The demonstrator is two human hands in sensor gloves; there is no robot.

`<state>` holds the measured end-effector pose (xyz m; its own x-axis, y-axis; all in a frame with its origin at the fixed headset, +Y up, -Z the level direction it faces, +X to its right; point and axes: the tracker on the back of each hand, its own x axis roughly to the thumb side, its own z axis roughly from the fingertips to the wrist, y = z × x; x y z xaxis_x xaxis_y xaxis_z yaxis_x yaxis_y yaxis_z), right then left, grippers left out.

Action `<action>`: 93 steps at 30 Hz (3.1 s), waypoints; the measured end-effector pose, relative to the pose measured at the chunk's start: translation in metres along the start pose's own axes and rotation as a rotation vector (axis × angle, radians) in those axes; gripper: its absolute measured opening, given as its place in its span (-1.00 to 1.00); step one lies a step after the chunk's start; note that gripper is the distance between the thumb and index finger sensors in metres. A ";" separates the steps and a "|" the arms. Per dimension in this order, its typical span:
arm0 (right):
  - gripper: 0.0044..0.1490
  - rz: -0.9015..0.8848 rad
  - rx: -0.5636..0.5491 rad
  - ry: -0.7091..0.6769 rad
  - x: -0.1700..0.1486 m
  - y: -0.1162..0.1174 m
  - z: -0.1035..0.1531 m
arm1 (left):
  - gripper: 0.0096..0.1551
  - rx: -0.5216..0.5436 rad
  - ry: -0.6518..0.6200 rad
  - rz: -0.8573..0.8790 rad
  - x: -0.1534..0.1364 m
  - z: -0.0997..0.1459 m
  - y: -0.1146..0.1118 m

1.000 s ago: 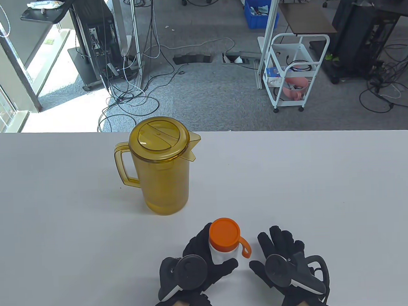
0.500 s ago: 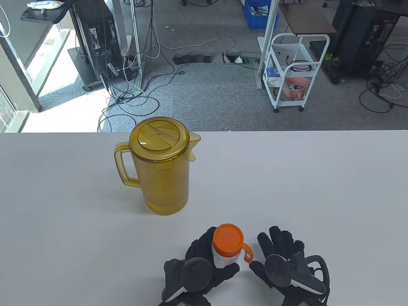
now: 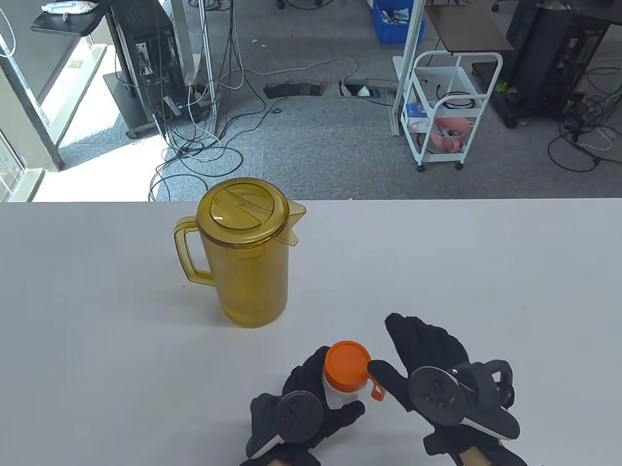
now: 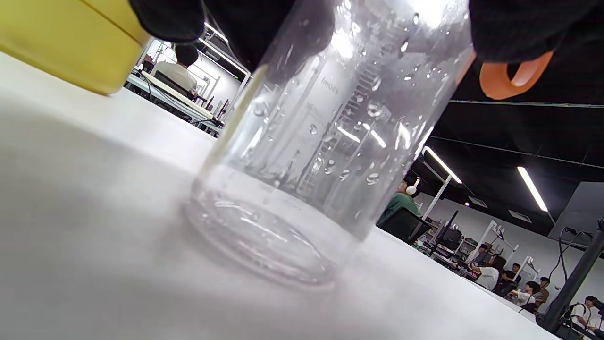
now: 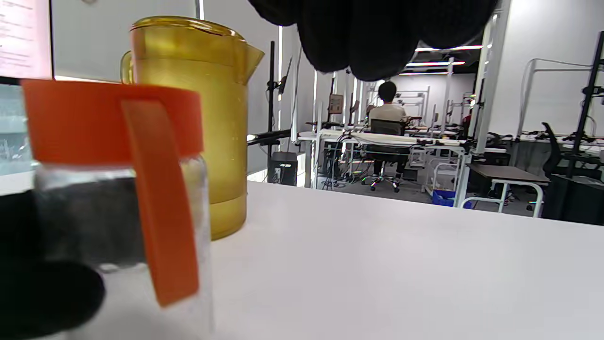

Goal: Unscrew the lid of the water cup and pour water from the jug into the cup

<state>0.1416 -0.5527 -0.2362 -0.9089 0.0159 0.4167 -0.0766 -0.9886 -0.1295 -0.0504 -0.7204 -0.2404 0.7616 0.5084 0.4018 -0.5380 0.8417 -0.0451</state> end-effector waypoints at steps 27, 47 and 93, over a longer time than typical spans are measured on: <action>0.02 0.255 0.502 -0.315 0.061 0.022 -0.059 | 0.39 -0.013 -0.025 -0.057 0.001 -0.002 0.001; 0.19 0.578 0.475 -0.101 0.075 0.008 -0.070 | 0.40 -0.071 0.022 0.003 -0.001 -0.001 -0.002; 0.14 0.235 0.769 0.087 0.057 0.012 -0.105 | 0.41 -0.153 0.063 -0.043 -0.001 -0.003 -0.007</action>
<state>0.0456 -0.5480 -0.3081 -0.8974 -0.2248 0.3797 0.3948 -0.7934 0.4634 -0.0469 -0.7261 -0.2429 0.8063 0.4779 0.3486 -0.4472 0.8782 -0.1695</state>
